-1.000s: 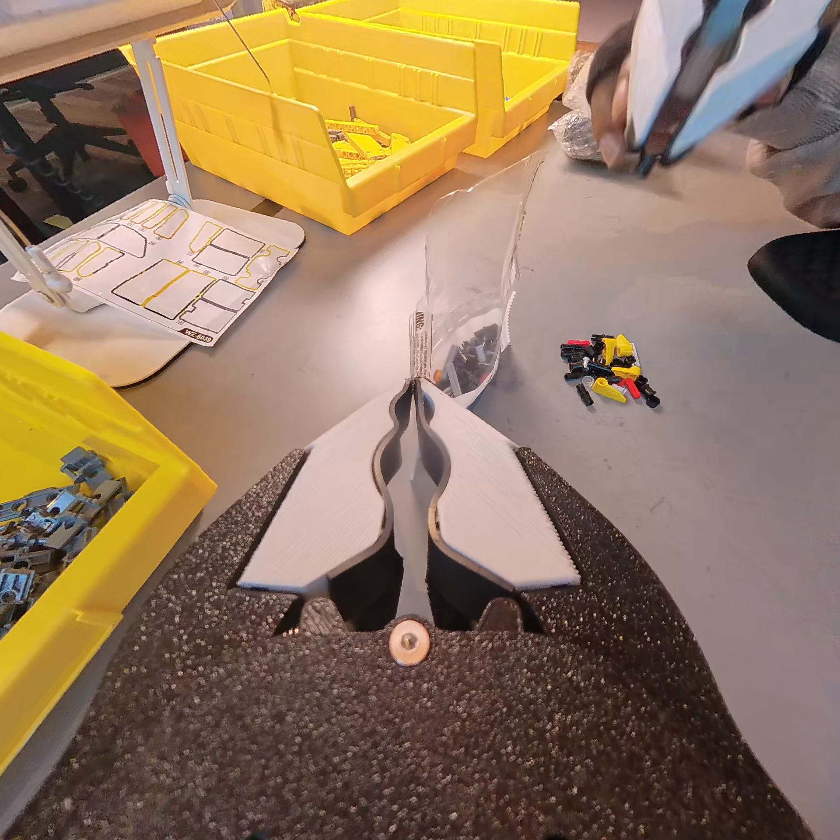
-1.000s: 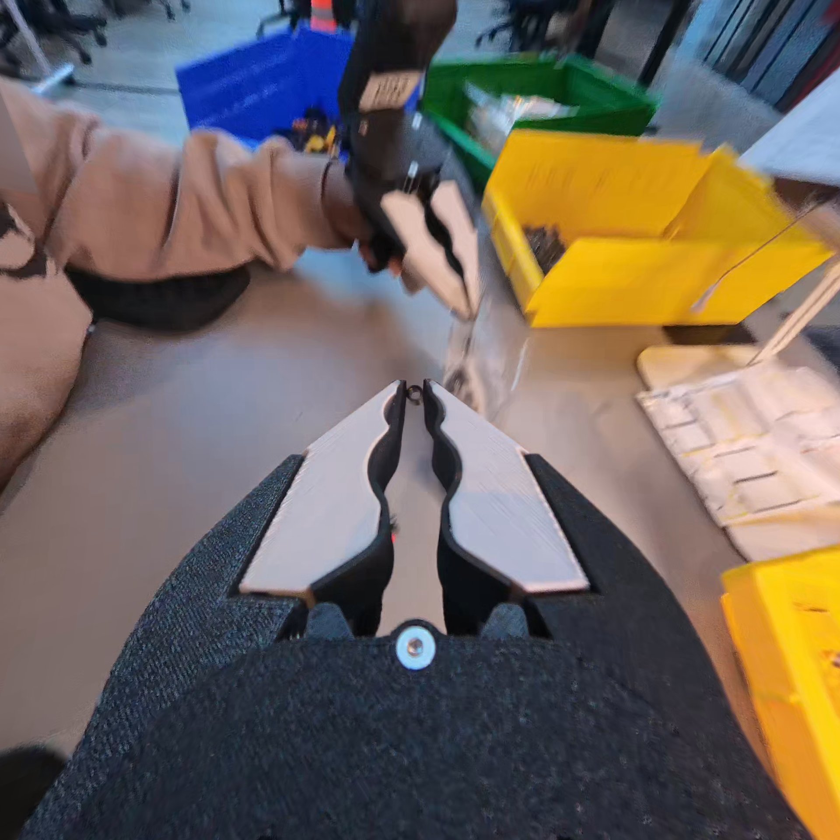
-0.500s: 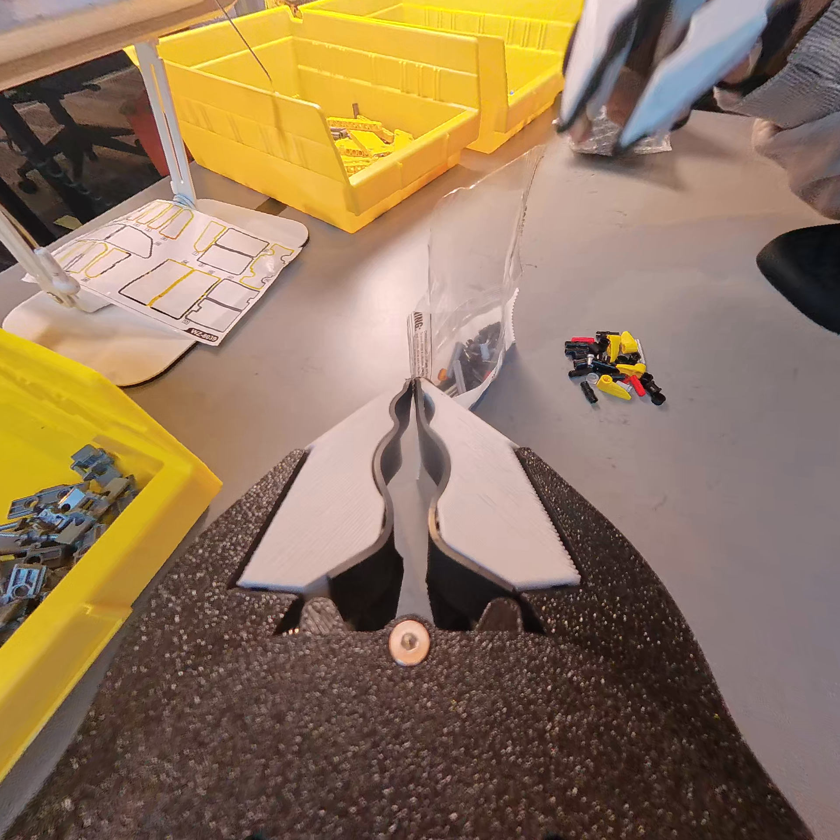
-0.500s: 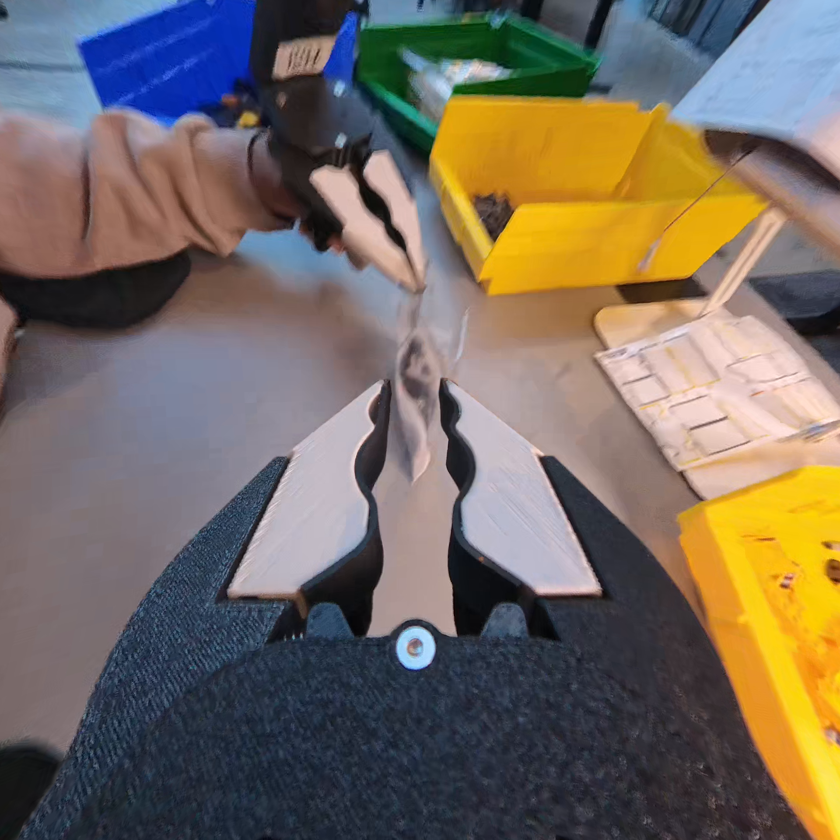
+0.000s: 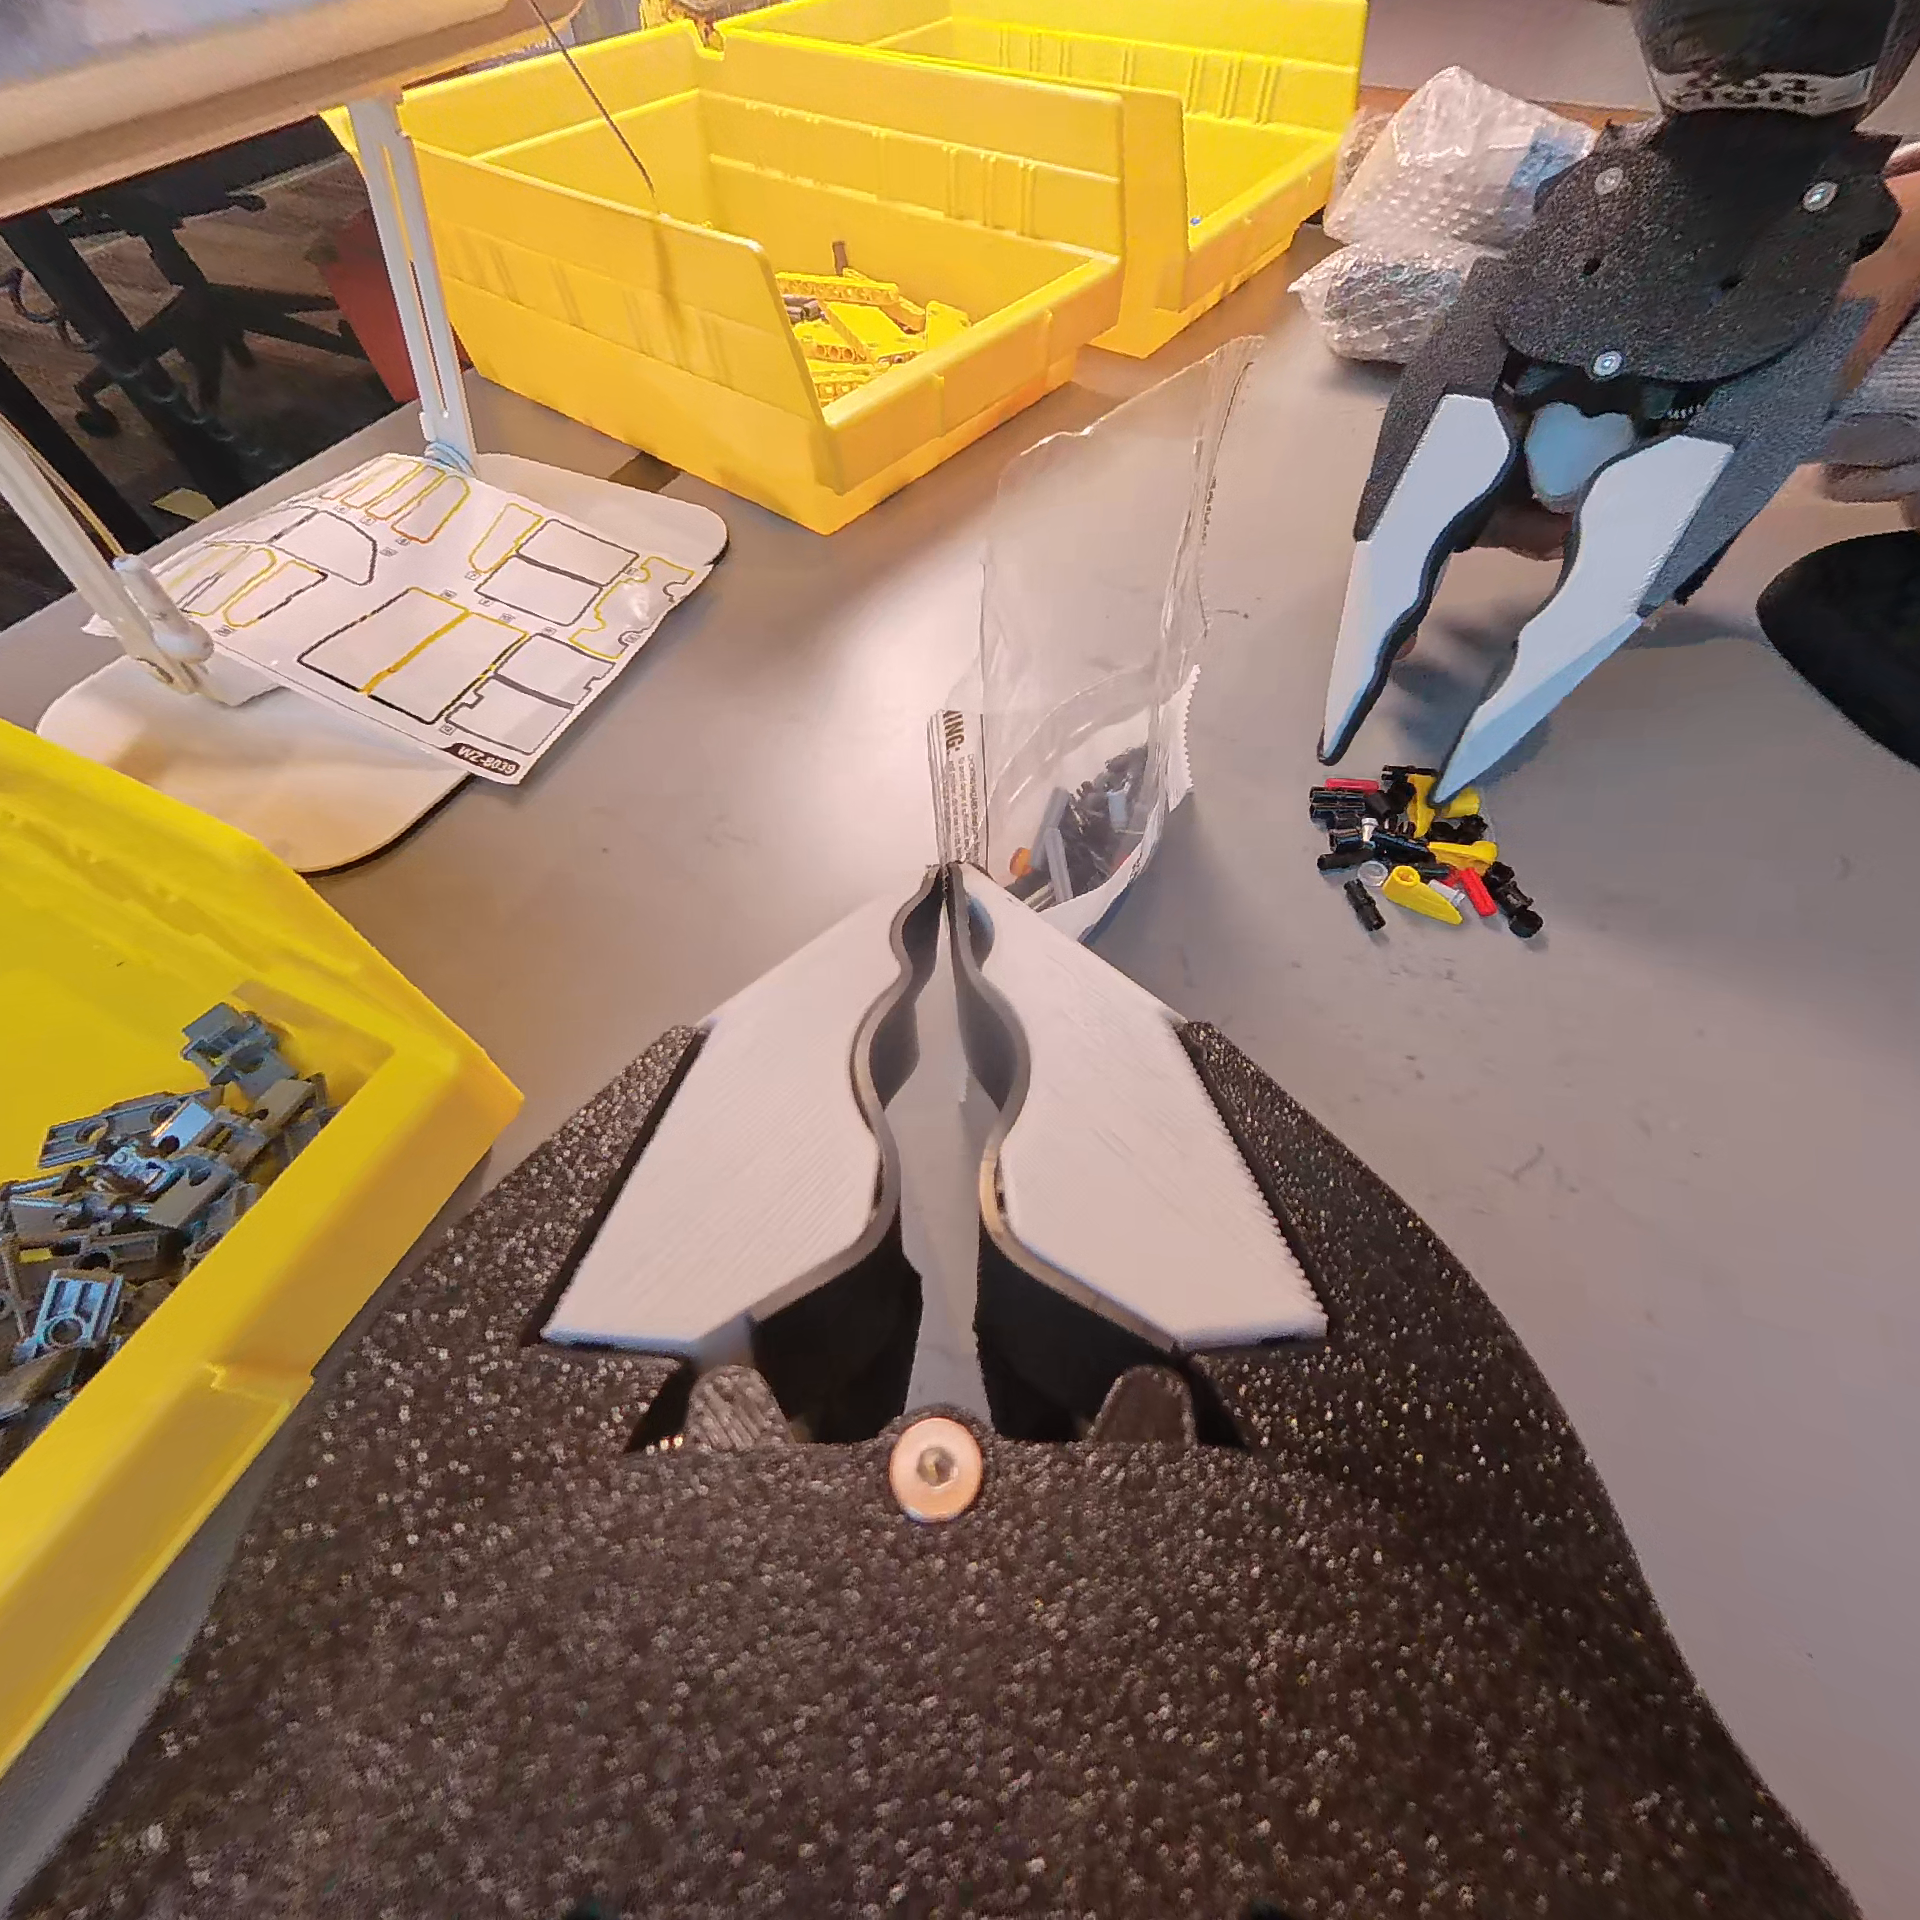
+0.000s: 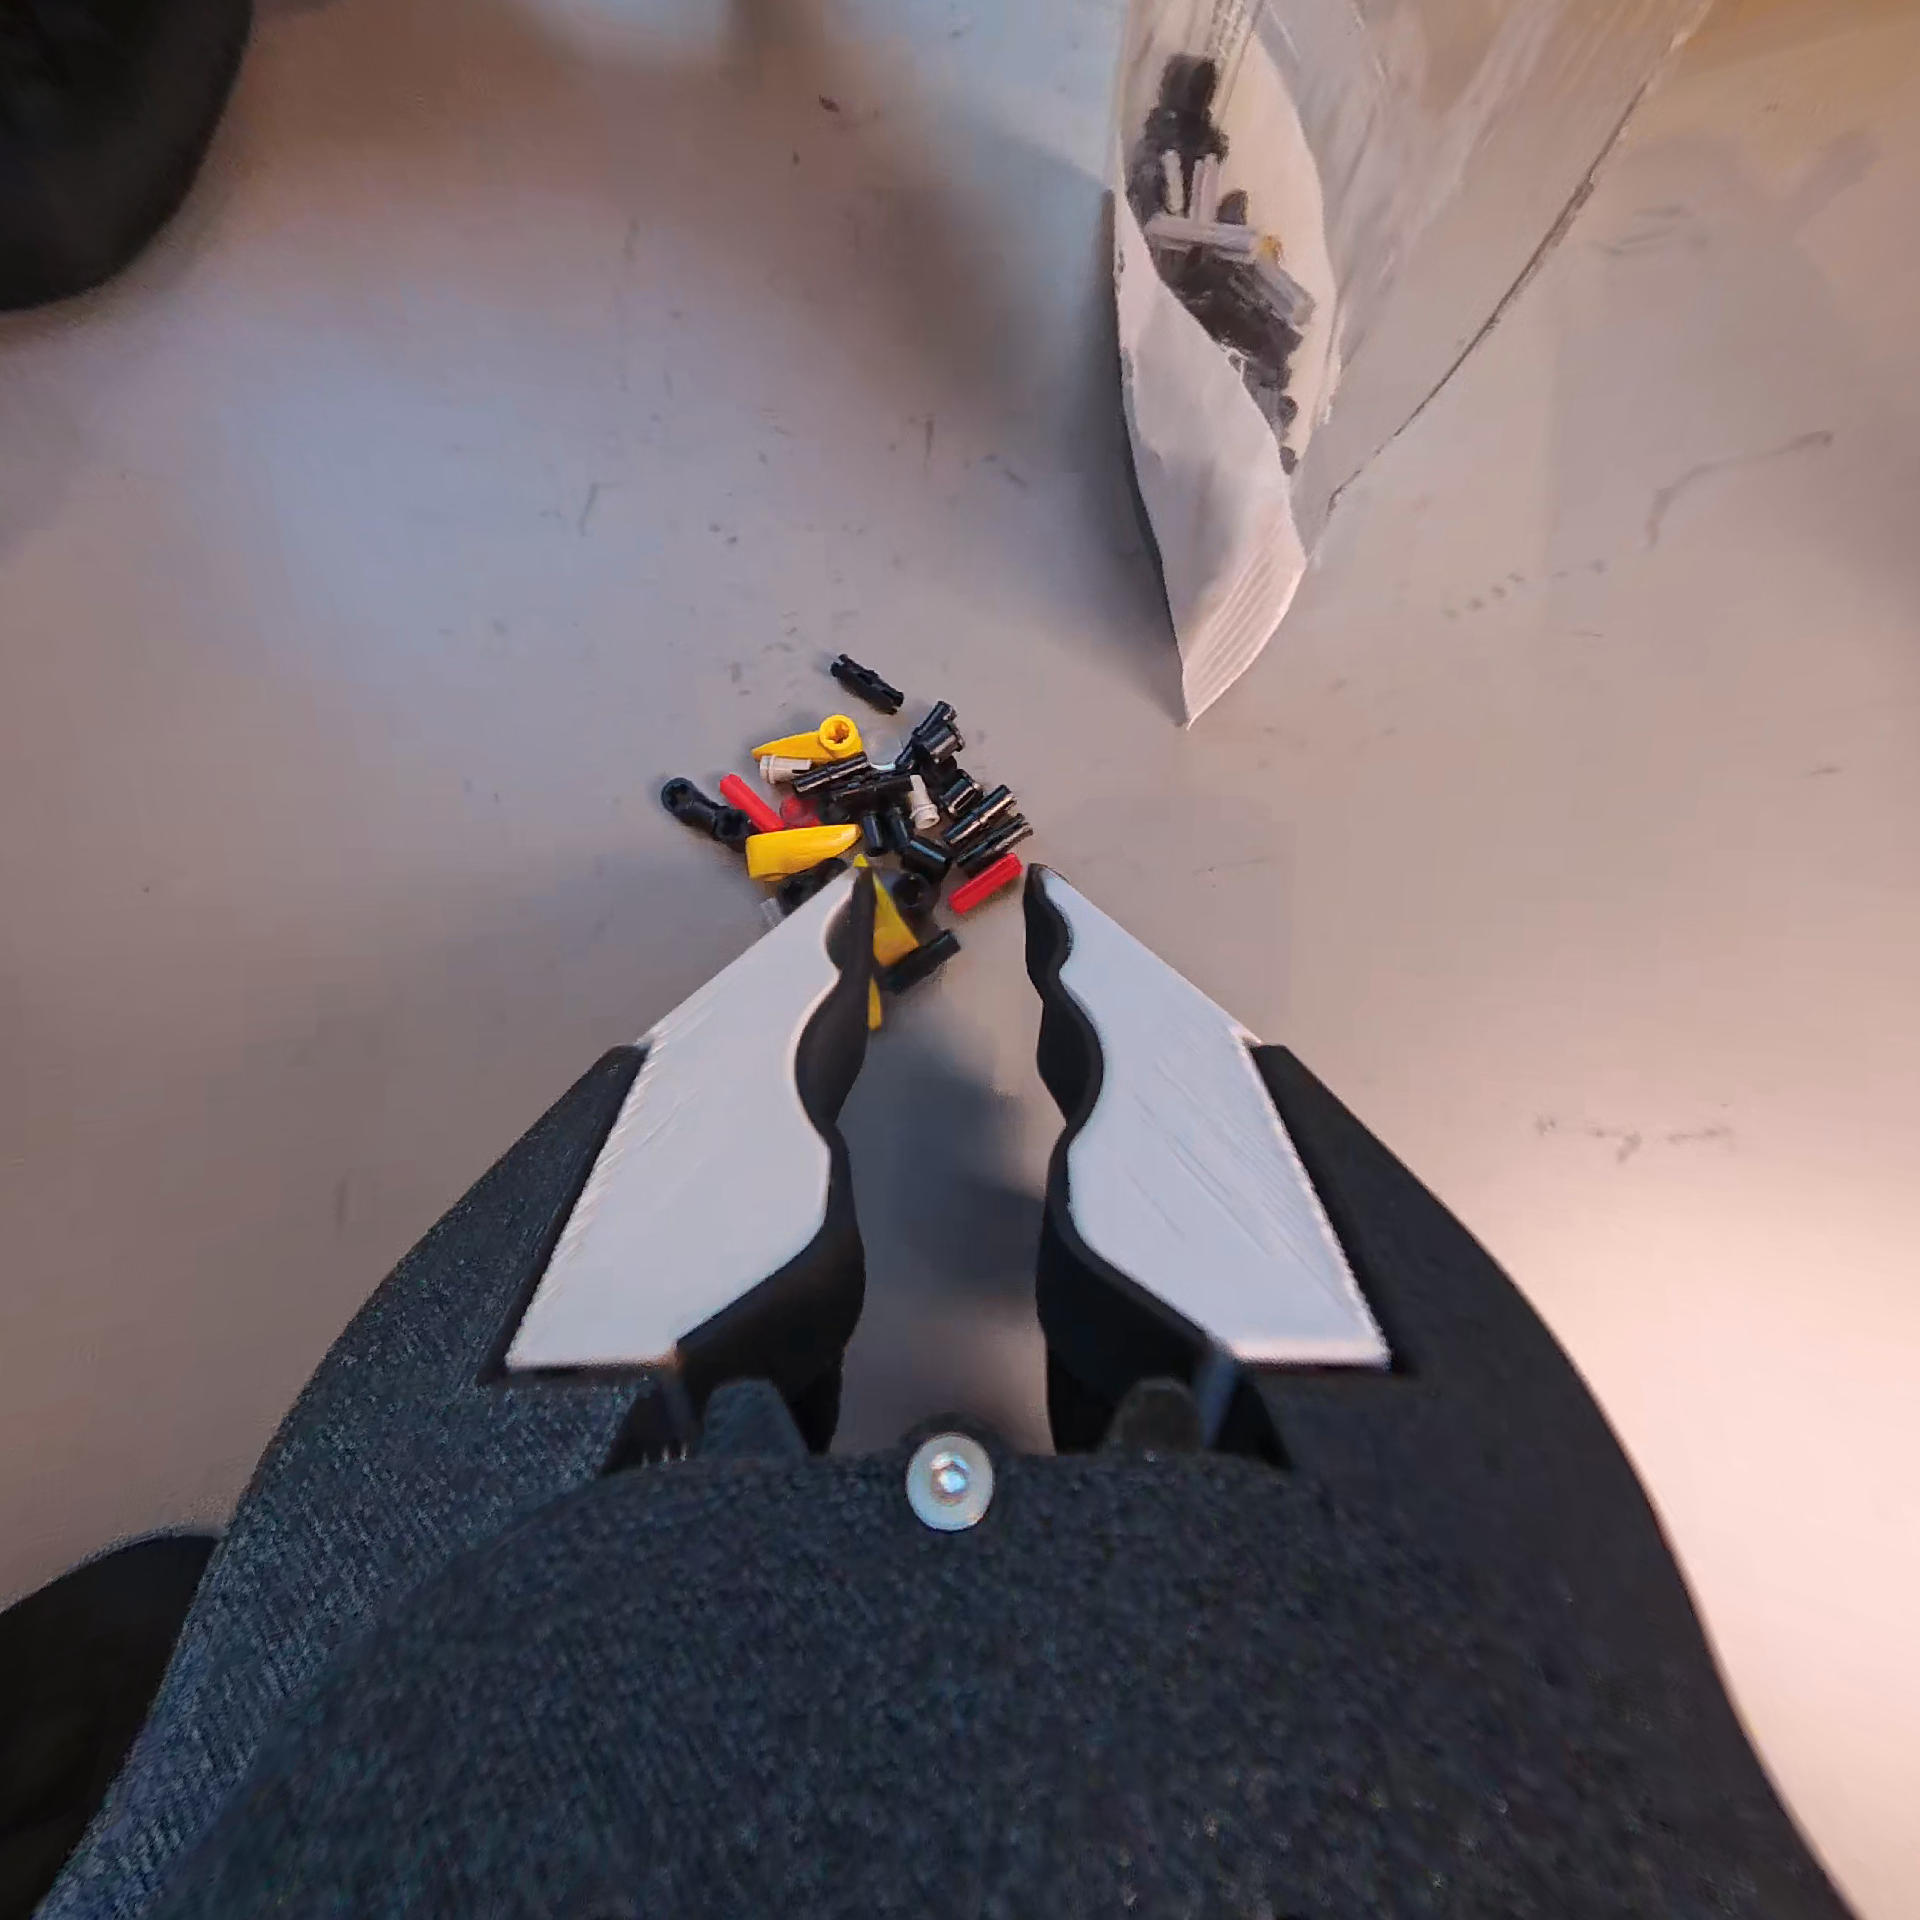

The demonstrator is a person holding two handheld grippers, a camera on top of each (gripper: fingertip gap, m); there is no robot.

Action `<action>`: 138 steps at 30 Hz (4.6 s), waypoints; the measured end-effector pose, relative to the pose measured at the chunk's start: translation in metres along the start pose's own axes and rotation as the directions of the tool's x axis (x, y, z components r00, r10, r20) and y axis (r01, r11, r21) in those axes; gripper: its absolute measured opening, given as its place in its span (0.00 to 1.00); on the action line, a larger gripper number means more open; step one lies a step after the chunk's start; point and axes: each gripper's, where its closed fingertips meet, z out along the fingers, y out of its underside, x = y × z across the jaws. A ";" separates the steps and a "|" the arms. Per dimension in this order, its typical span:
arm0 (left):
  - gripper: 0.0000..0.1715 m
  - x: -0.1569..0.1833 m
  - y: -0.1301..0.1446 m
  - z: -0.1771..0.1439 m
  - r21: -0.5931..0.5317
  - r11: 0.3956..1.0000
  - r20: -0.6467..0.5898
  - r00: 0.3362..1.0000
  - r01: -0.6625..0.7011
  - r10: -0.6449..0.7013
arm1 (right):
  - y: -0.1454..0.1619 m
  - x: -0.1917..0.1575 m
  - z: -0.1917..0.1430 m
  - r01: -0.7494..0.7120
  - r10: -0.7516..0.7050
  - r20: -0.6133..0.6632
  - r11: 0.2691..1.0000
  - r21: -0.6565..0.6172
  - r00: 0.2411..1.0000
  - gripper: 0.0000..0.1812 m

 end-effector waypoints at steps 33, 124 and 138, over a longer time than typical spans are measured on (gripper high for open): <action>0.00 -0.004 0.002 -0.005 -0.014 1.000 0.020 1.000 -0.014 0.014 | -0.091 0.066 -0.053 0.065 -0.008 -0.208 0.960 0.272 0.978 0.00; 0.02 0.005 0.023 0.028 -0.108 0.994 -0.064 0.998 0.017 -0.024 | -0.062 0.083 -0.034 0.021 0.022 -0.118 0.936 0.352 0.993 0.22; 0.16 -0.066 0.042 0.052 -0.119 0.868 0.275 0.856 0.483 -0.439 | -0.048 0.096 -0.032 -0.044 0.104 -0.157 0.937 0.347 0.982 0.25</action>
